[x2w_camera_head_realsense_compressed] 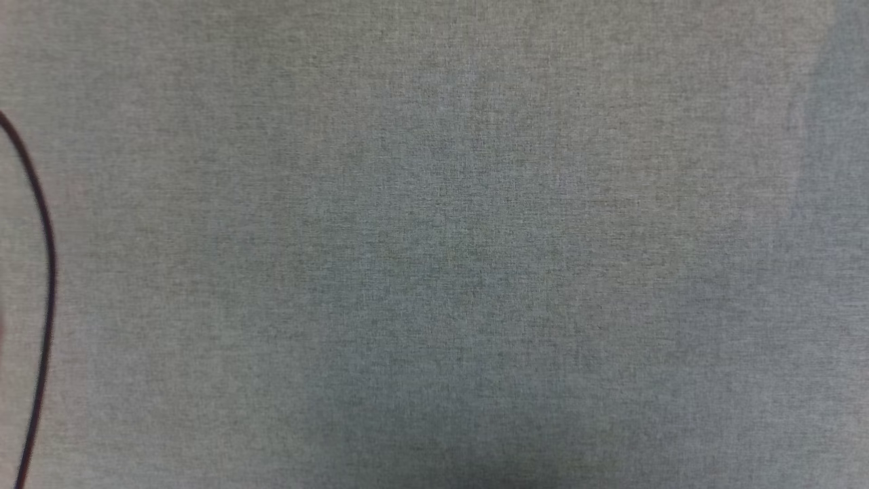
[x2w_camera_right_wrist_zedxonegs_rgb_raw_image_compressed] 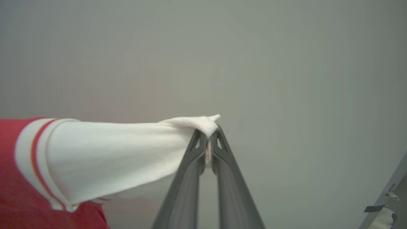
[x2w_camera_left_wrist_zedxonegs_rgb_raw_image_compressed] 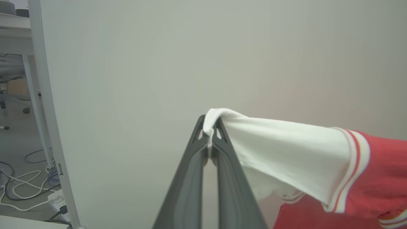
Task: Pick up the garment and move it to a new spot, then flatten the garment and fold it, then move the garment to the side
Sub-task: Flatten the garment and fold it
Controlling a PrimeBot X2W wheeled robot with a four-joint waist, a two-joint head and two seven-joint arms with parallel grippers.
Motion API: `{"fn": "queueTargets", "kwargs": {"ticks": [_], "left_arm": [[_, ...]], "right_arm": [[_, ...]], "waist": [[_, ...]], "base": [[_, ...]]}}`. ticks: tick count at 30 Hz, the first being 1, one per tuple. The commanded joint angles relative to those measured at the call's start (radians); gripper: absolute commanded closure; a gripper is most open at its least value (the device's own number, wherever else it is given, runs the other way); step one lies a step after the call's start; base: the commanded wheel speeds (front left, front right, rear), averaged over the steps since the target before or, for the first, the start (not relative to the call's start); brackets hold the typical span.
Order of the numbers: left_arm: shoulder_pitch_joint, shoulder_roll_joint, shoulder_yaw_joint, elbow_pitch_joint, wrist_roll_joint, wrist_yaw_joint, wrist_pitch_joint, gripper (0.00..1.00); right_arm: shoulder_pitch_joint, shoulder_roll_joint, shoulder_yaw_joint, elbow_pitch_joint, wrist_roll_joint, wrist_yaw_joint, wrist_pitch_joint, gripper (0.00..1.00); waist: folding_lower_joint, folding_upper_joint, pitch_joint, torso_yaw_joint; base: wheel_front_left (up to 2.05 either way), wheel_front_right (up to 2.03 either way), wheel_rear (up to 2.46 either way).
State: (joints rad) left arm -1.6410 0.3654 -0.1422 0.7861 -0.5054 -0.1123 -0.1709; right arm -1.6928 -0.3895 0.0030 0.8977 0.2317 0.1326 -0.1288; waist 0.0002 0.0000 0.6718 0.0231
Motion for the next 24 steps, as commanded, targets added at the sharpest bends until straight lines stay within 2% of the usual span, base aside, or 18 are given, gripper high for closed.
{"fn": "queueTargets", "kwargs": {"ticks": [1,14,24], "left_arm": [[0.049,-0.002,-0.004,0.015,-0.011,-0.006,-0.018,1.0],[0.535,-0.058,-0.045,0.029,-0.145,-0.018,-0.064,1.0],[0.907,-0.068,-0.102,0.0,-0.216,-0.018,0.009,1.0]], "right_arm": [[0.042,-0.006,0.005,0.015,0.018,-0.002,-0.016,1.0],[0.465,-0.014,0.112,0.053,0.205,-0.002,-0.046,1.0],[0.817,-0.053,0.204,-0.012,0.355,-0.002,0.055,1.0]], "waist": [[-0.0002,0.0,-0.03,0.008],[-0.0002,0.0,-0.254,0.011],[-0.0002,0.0,-0.43,0.026]], "base": [[0.0,0.0,0.0],[0.0,0.0,0.0],[0.0,0.0,0.0]]}}
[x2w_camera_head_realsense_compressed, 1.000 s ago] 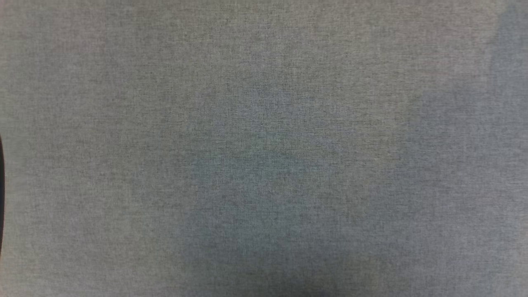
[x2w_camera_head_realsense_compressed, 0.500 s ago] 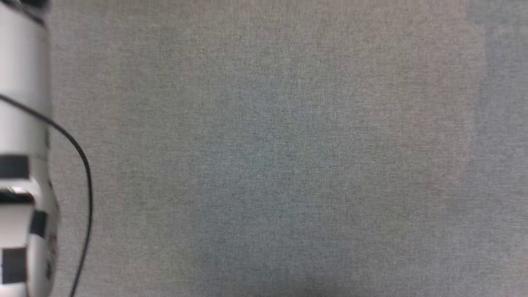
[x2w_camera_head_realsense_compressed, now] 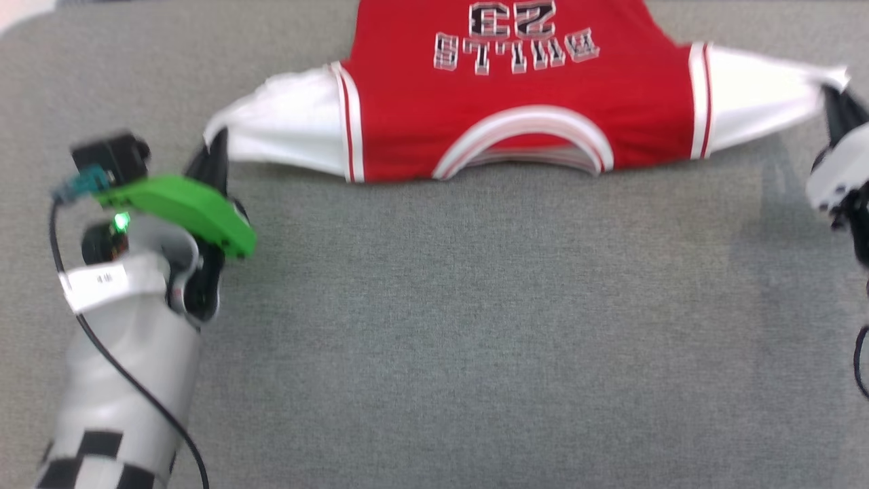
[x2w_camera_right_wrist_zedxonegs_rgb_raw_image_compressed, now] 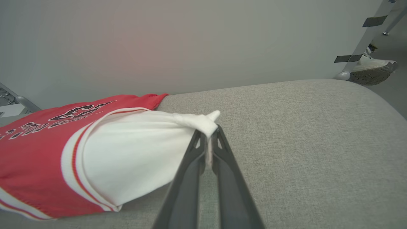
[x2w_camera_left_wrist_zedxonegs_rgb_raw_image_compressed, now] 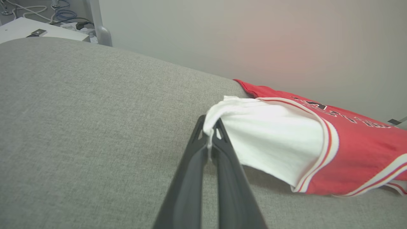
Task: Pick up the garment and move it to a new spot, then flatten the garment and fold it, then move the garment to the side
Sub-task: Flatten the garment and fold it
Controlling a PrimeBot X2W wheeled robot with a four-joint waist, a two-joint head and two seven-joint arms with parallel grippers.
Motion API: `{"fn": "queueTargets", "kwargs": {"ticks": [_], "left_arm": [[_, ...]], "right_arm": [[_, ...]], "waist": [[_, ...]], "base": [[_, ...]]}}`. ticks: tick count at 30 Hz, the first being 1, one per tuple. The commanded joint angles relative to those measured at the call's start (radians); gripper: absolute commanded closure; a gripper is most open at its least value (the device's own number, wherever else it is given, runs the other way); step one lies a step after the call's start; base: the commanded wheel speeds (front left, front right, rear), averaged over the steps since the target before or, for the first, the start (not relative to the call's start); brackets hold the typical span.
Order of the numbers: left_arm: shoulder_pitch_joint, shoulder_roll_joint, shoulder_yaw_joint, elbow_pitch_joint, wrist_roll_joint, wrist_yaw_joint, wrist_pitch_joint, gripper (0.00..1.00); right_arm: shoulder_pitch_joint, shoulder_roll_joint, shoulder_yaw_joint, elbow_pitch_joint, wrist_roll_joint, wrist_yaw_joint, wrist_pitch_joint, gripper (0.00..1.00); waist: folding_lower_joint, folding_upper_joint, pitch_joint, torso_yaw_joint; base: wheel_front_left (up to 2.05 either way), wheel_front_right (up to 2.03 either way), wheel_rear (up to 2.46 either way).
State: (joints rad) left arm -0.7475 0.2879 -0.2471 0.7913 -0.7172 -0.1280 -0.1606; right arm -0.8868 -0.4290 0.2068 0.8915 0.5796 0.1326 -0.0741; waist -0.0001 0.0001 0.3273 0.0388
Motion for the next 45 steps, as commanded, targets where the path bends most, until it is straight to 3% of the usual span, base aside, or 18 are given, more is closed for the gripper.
{"fn": "queueTargets", "kwargs": {"ticks": [1,11,25,35,45], "left_arm": [[0.046,0.013,0.002,-0.008,-0.011,-0.002,0.012,1.0],[0.26,0.069,-0.051,-0.087,-0.016,0.009,0.171,1.0],[0.528,0.147,-0.09,-0.376,-0.06,0.063,0.374,1.0],[0.746,0.215,-0.097,-0.645,-0.148,0.134,0.568,1.0],[0.814,0.246,-0.117,-0.827,-0.181,0.19,0.682,1.0]], "right_arm": [[0.042,-0.018,0.006,-0.015,0.023,-0.002,0.018,1.0],[0.269,-0.065,0.026,-0.09,0.117,-0.002,0.182,1.0],[0.547,-0.133,-0.065,-0.272,0.195,-0.002,0.445,1.0],[0.784,-0.101,-0.251,-0.448,0.161,-0.002,0.685,1.0],[0.906,0.012,-0.436,-0.685,0.042,-0.002,0.883,1.0]], "waist": [[0.0001,-0.0001,-0.099,0.011],[0.0001,-0.0001,-0.198,0.014],[0.0001,-0.0001,-0.284,0.007],[0.0001,-0.0001,-0.31,0.005],[0.0001,-0.0001,-0.275,0.012]], "base": [[0.0,0.0,0.0],[0.0,0.0,0.0],[0.0,0.0,0.0],[0.0,0.0,0.0],[0.0,0.0,0.0]]}}
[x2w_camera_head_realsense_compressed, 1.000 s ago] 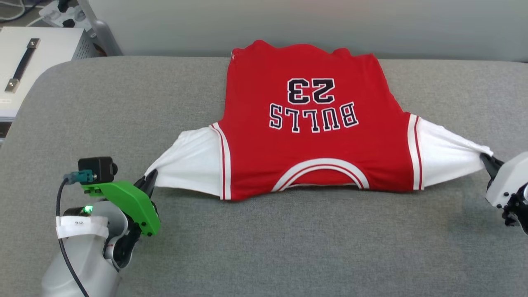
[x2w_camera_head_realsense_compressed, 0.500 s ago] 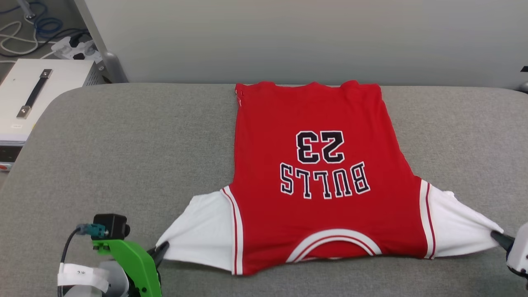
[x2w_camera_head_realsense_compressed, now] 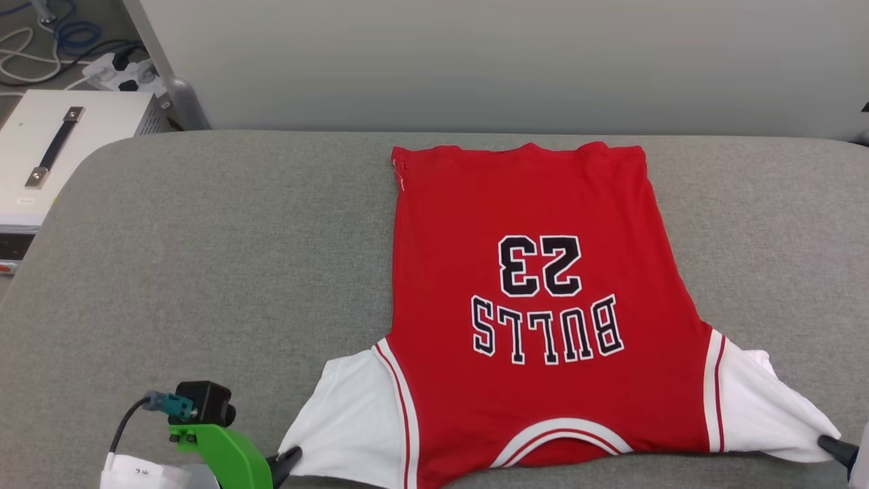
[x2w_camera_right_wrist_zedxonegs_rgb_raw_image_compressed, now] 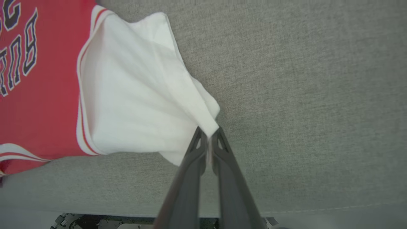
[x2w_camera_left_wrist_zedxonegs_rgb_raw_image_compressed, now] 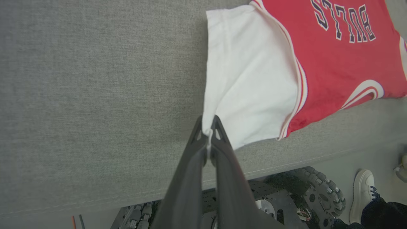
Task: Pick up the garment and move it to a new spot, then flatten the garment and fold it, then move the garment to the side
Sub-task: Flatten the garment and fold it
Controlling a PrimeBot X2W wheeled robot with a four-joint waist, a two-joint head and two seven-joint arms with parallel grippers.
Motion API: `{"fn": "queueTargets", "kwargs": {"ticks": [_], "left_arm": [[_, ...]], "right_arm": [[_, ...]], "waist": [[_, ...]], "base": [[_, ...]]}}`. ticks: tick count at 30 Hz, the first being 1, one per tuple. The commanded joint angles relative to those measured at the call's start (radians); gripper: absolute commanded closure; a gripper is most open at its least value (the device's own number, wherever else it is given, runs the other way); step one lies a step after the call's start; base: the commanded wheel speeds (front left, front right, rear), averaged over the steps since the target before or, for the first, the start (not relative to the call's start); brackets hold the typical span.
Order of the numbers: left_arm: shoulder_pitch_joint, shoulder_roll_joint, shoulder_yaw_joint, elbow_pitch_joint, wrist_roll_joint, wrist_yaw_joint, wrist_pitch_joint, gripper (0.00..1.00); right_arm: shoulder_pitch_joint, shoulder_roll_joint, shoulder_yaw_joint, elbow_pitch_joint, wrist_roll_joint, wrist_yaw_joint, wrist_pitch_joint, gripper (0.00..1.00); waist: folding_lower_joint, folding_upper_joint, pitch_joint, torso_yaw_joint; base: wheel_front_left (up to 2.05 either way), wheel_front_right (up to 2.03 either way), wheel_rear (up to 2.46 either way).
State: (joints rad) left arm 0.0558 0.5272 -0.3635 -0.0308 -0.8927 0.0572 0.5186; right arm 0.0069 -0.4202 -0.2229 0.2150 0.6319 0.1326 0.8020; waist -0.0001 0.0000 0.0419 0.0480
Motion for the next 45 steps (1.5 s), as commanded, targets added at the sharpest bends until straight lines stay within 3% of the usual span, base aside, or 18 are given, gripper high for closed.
{"fn": "queueTargets", "kwargs": {"ticks": [1,4,5,6,13,21,30,39,45], "left_arm": [[0.009,0.008,-0.003,-0.014,-0.006,0.005,0.008,1.0],[0.0,0.012,-0.01,-0.049,-0.007,0.003,0.023,1.0],[-0.002,0.013,-0.012,-0.062,-0.009,0.003,0.03,1.0],[-0.006,0.015,-0.017,-0.079,-0.01,0.005,0.041,1.0],[-0.023,0.038,-0.045,-0.209,0.012,0.029,0.103,1.0],[-0.054,0.059,-0.075,-0.322,0.065,0.048,0.141,1.0],[-0.107,0.043,-0.105,-0.376,0.11,0.032,0.128,1.0],[-0.151,0.007,-0.141,-0.389,0.134,0.0,0.1,1.0],[-0.172,-0.008,-0.151,-0.384,0.141,-0.018,0.08,1.0]], "right_arm": [[0.013,0.012,-0.016,-0.026,-0.021,-0.002,0.021,1.0],[0.009,0.03,-0.039,-0.086,-0.057,-0.002,0.062,0.96],[0.006,0.028,-0.039,-0.105,-0.069,-0.002,0.069,0.12],[0.005,0.029,-0.042,-0.12,-0.077,-0.002,0.088,0.0],[-0.089,0.023,-0.058,-0.254,-0.052,-0.002,0.214,0.0],[-0.371,-0.013,-0.032,-0.296,-0.062,-0.002,0.387,0.0],[-0.75,-0.033,0.01,-0.14,-0.179,-0.002,0.55,0.0],[-1.022,-0.077,0.001,0.062,-0.341,-0.002,0.55,0.0],[-1.123,-0.094,-0.001,0.161,-0.415,-0.002,0.52,0.0]], "waist": [[0.0001,0.0,0.016,0.004],[0.0001,0.0,0.042,0.012],[0.0001,0.0,0.051,0.015],[0.0001,0.0,0.062,0.02],[0.0001,0.0,0.167,0.053],[0.0001,0.0,0.312,0.117],[0.0001,0.0,0.457,0.209],[0.0001,0.0,0.559,0.301],[0.0001,0.0,0.595,0.334]], "base": [[0.0,0.0,0.0],[0.0,0.0,0.0],[0.0,0.0,0.0],[0.0,0.0,0.0],[0.0,0.0,0.0],[0.0,0.0,0.0],[0.0,0.0,0.0],[0.0,0.0,0.0],[0.0,0.0,0.0]]}}
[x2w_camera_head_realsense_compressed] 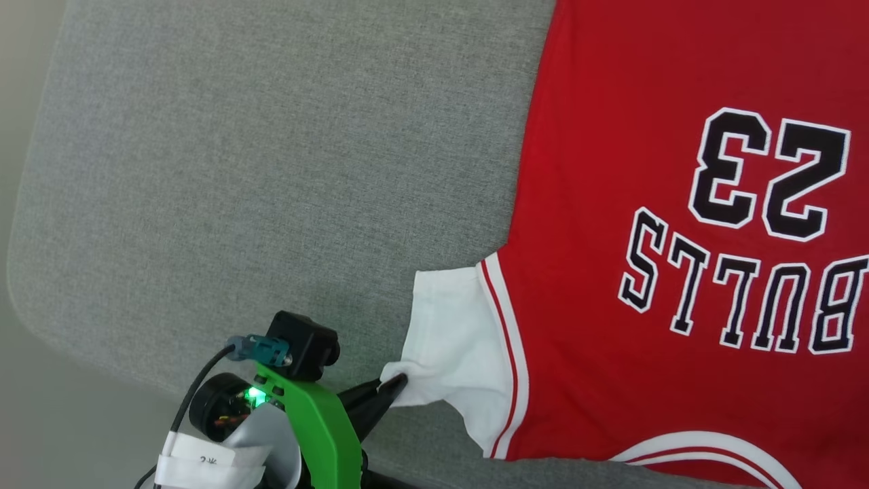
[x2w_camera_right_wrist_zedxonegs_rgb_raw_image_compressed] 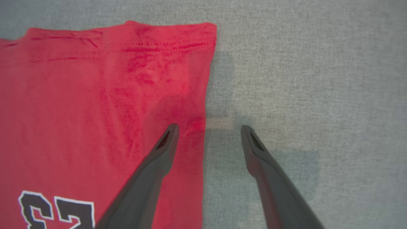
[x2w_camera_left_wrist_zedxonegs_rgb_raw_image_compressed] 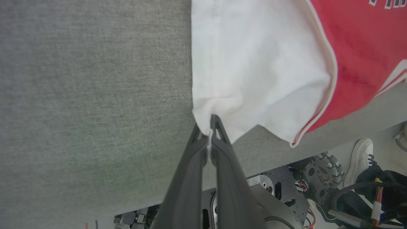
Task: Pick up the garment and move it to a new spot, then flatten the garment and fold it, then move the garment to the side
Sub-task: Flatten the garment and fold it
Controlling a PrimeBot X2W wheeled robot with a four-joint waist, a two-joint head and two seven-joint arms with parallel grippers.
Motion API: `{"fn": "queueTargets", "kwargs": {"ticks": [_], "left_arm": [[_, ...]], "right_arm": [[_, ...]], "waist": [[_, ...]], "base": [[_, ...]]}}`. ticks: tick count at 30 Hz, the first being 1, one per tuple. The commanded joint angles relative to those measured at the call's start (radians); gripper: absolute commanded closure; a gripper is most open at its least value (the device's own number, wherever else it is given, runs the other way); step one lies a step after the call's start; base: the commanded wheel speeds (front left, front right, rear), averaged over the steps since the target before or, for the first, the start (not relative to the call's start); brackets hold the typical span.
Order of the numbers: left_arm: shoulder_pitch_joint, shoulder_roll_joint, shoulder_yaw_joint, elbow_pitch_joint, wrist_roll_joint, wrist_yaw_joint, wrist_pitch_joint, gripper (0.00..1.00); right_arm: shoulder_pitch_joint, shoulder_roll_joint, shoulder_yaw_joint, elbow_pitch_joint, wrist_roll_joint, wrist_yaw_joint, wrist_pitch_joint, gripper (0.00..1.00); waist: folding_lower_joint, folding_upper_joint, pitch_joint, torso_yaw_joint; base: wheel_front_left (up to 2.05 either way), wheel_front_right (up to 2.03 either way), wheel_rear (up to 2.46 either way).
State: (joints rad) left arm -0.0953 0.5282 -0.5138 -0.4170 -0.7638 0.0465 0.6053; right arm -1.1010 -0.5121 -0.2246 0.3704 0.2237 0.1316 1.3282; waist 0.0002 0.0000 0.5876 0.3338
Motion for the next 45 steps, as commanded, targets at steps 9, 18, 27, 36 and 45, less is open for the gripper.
{"fn": "queueTargets", "kwargs": {"ticks": [9,18,27,36,45], "left_arm": [[-0.045,-0.031,-0.012,0.029,0.013,-0.024,-0.029,1.0],[-0.064,-0.04,-0.015,0.053,0.013,-0.032,-0.04,1.0],[-0.067,-0.034,-0.004,0.069,0.012,-0.026,-0.047,1.0],[-0.04,-0.024,0.013,0.098,0.003,0.004,-0.049,1.0],[0.01,-0.023,0.021,0.138,-0.005,0.041,-0.056,1.0]], "right_arm": [[-0.05,-0.002,0.037,0.1,-0.04,-0.001,-0.033,0.0],[-0.006,-0.041,0.094,0.132,-0.001,-0.001,-0.024,1.0],[0.04,-0.068,0.107,0.152,0.035,-0.001,-0.066,1.0],[0.218,-0.048,0.088,0.172,0.11,-0.001,-0.158,1.0],[0.449,0.003,0.069,0.12,0.207,-0.001,-0.223,1.0]], "waist": [[-0.0002,0.0,0.072,0.067],[-0.0002,0.0,0.072,0.069],[-0.0002,0.0,0.032,0.039],[-0.0002,0.0,-0.12,-0.048],[-0.0002,0.0,-0.274,-0.129]], "base": [[0.0,0.0,0.0],[0.0,0.0,0.0],[0.0,0.0,0.0],[0.0,0.0,0.0],[0.0,0.0,0.0]]}}
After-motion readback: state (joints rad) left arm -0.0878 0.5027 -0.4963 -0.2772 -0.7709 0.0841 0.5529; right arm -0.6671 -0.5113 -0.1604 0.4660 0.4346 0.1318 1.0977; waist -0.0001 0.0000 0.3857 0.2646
